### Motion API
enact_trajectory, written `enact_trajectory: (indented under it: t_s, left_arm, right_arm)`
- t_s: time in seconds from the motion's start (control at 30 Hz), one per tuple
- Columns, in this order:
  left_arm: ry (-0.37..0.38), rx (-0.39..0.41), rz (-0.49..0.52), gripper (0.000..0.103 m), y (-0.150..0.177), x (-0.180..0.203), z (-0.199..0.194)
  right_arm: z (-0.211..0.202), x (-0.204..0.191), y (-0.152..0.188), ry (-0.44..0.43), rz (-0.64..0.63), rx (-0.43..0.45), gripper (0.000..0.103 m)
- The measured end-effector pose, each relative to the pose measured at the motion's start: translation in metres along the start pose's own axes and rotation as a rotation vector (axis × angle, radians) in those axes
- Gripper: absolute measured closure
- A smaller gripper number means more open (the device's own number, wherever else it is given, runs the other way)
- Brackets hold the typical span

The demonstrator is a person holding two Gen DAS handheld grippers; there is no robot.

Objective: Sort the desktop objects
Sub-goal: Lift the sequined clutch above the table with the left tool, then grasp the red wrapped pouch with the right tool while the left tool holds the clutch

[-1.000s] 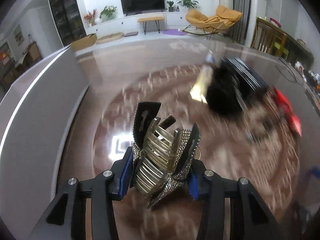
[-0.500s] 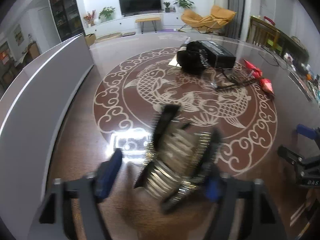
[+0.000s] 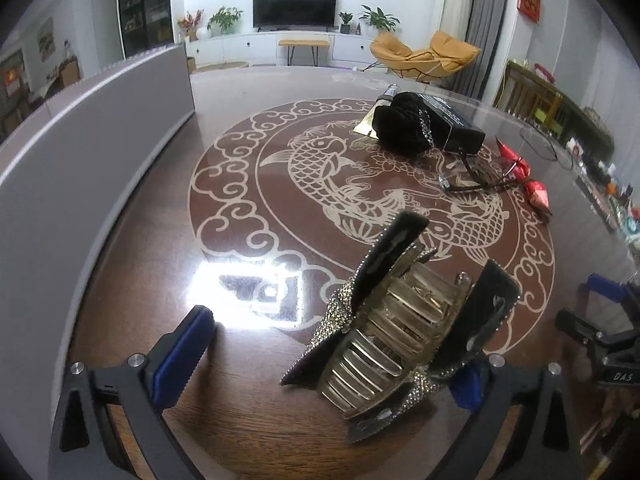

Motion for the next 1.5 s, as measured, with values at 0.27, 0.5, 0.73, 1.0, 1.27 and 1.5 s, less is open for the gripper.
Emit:
enact_trajectory:
  t_s: [0.27, 0.5, 0.73, 1.0, 1.27, 1.5]
  left_arm:
    - [0.004, 0.003, 0.0, 0.0, 0.0, 0.002, 0.001]
    - [0.004, 0.003, 0.001, 0.0, 0.0, 0.001, 0.001]
    - [0.018, 0.003, 0.009, 0.0, 0.003, 0.004, 0.0]
    - [0.018, 0.004, 0.008, 0.0, 0.003, 0.003, 0.001]
    - [0.018, 0.004, 0.009, 0.0, 0.003, 0.003, 0.001]
    - [0.018, 0.004, 0.009, 0.0, 0.003, 0.003, 0.001]
  right_arm:
    - [0.0, 0.0, 0.0, 0.0, 0.0, 0.0, 0.0]
    - [0.0, 0.0, 0.0, 0.0, 0.0, 0.0, 0.0]
    - [-0.001, 0.0, -0.001, -0.009, -0.003, 0.001, 0.0]
    - [-0.004, 0.032, -0.068, -0.041, 0.079, 0.071, 0.002]
    - [0.061, 0.033, -0.099, 0.013, 0.038, -0.058, 0.029]
    - [0.055, 0.028, -0.101, -0.031, 0.022, -0.02, 0.07]
Point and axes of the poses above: each gripper's, at about its wrist camera, not at the fingertips, and z roughly the way its jaws point, x to its right, y to its underside, the point moved 9 cm from there along z, roughly the way its jaws point, and after that the axes turned 5 degrees about z, right-handed, at the moved point
